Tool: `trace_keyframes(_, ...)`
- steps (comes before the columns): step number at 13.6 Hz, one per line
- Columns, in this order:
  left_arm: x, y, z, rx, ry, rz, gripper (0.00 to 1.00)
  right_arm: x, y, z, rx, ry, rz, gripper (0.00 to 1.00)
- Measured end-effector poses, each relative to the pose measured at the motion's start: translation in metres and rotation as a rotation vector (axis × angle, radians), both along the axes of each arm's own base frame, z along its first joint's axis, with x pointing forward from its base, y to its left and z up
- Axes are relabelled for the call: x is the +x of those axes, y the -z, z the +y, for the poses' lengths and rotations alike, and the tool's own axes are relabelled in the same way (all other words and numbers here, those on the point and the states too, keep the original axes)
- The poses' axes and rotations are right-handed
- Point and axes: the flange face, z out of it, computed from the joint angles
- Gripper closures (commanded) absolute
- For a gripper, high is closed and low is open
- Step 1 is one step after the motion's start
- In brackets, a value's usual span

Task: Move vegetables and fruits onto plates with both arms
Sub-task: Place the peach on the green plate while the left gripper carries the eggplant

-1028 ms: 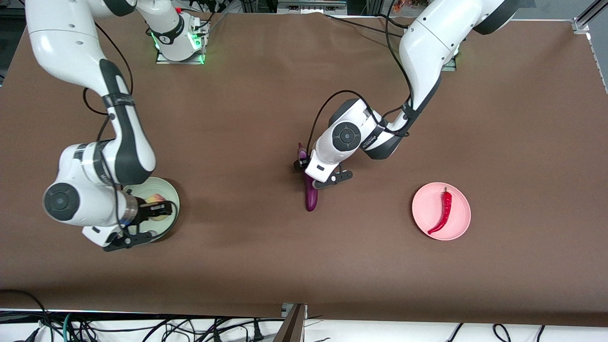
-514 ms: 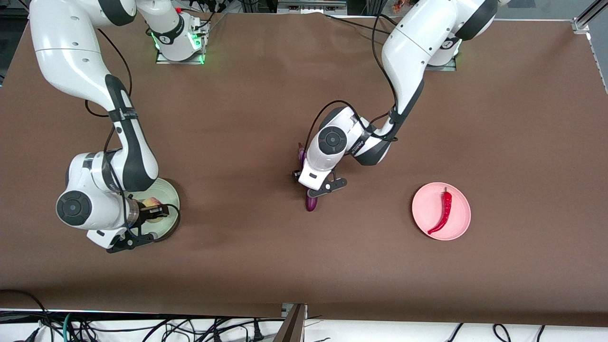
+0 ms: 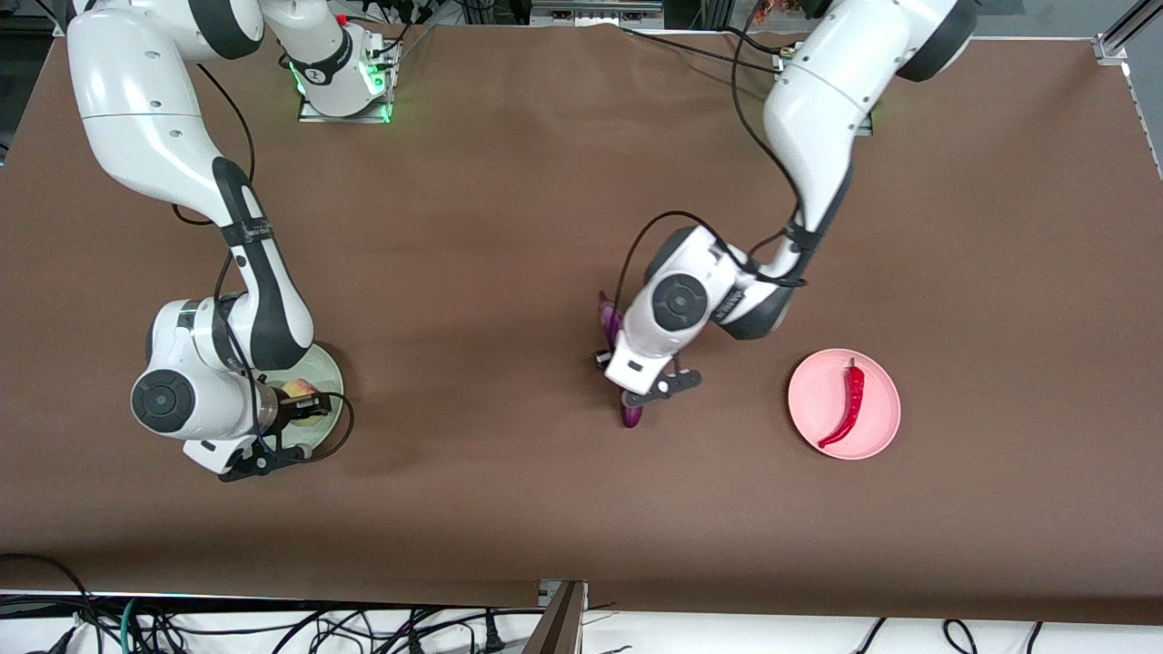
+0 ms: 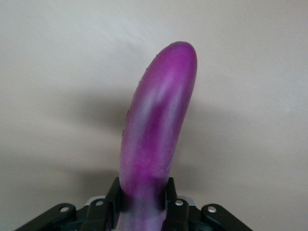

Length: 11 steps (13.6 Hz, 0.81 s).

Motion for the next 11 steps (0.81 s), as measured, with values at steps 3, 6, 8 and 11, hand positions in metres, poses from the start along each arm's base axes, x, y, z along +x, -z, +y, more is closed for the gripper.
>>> trace_keyframes(3, 0.037, -0.053, 0.093, 0.002, 0.195, 0.043, 1.00, 0.000, 0.001, -0.001, 0.000, 0.005, 0.001, 0.00)
trace_keyframes(6, 0.070, -0.068, 0.219, -0.044, 0.394, 0.050, 1.00, 0.002, -0.006, -0.007, -0.001, 0.012, -0.013, 0.00)
trace_keyframes(8, 0.079, -0.056, 0.297, -0.089, 0.516, 0.045, 1.00, 0.003, -0.031, -0.014, -0.005, 0.023, -0.006, 0.00)
trace_keyframes(11, 0.074, -0.026, 0.343, -0.130, 0.583, 0.072, 1.00, -0.008, -0.110, -0.019, -0.017, 0.036, 0.038, 0.00)
